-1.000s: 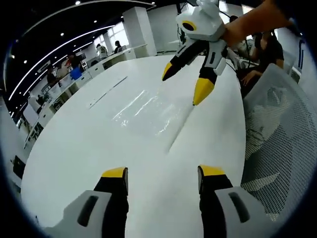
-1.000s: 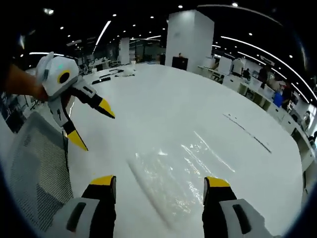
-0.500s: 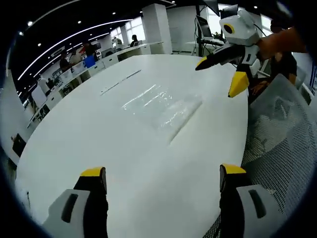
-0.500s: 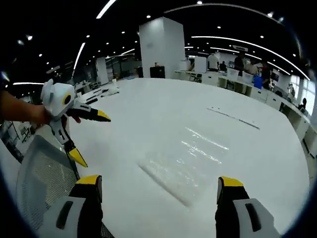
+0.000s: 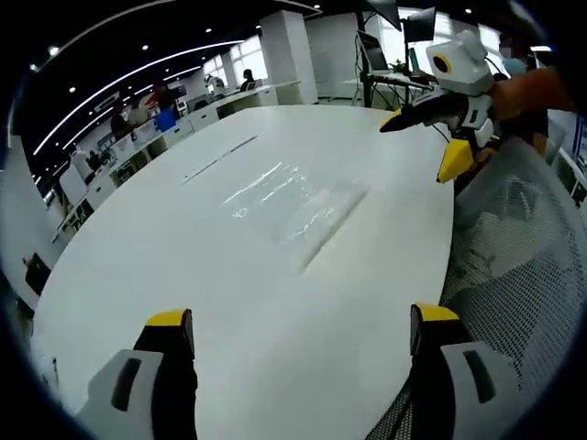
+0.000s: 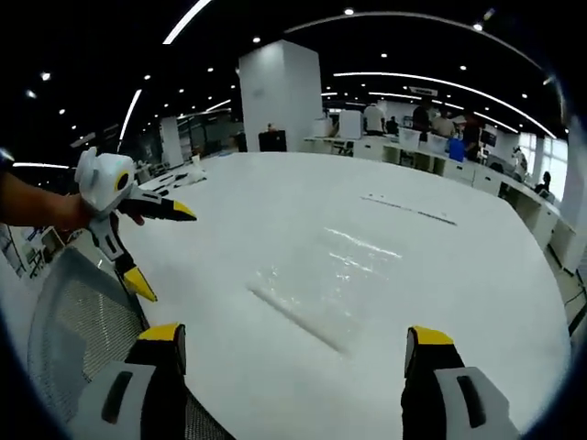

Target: Open the resealable bag by pulling the two sides of the seal apart until the entire bag opening is separated and visibly accessible.

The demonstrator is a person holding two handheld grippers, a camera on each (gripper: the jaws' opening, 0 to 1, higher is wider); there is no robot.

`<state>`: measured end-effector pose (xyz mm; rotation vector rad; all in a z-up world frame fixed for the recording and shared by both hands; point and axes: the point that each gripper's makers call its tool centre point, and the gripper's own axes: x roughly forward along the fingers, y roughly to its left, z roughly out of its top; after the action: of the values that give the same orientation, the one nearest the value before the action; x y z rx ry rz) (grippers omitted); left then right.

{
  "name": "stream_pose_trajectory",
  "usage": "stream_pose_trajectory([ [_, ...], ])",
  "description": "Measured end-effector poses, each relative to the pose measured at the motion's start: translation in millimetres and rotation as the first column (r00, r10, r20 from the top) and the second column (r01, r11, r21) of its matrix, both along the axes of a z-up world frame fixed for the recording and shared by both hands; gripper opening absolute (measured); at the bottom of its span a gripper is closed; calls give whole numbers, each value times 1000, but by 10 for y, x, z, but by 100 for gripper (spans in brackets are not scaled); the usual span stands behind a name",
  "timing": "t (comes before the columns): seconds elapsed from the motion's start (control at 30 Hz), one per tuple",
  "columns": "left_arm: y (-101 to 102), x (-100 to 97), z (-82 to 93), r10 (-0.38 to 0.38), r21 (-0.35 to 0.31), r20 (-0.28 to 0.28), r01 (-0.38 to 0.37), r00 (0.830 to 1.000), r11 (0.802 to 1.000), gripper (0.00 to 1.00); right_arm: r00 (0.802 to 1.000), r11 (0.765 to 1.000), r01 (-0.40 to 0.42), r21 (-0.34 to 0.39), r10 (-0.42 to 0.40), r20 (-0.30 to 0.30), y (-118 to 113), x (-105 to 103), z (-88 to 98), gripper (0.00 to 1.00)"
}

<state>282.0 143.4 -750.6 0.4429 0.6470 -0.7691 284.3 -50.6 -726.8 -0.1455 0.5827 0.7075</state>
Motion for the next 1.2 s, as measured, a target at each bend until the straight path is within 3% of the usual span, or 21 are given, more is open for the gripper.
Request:
stream_pose_trajectory([
  [0.13,49,-63,16,11,-10,9,-11,1000,1000,97,999,1000,18,26,-19,38,3,-27,60,100],
  [0.37,75,-53,42,24,-17,31,-23,999,1000,97,998,999,26,39,-28,52,47,-92,87,100],
  [0.63,103,-150,-18,41,-18,26,-41,999,999,97,998,999,41,34,-42,52,83,-173,-7,100],
  [0.83,92,-211,-22,29,-5,39,-29,999,1000,96,997,999,24,-21,-22,80,71,-202,-46,99],
  [0.9,112,-225,-12,38,-8,45,-38,998,999,96,996,997,14,-73,-7,93,38,-204,-100,98],
  [1.2,166,-321,-69,36,4,53,-36,998,999,94,994,995,-1,-99,12,111,47,-215,-163,95],
])
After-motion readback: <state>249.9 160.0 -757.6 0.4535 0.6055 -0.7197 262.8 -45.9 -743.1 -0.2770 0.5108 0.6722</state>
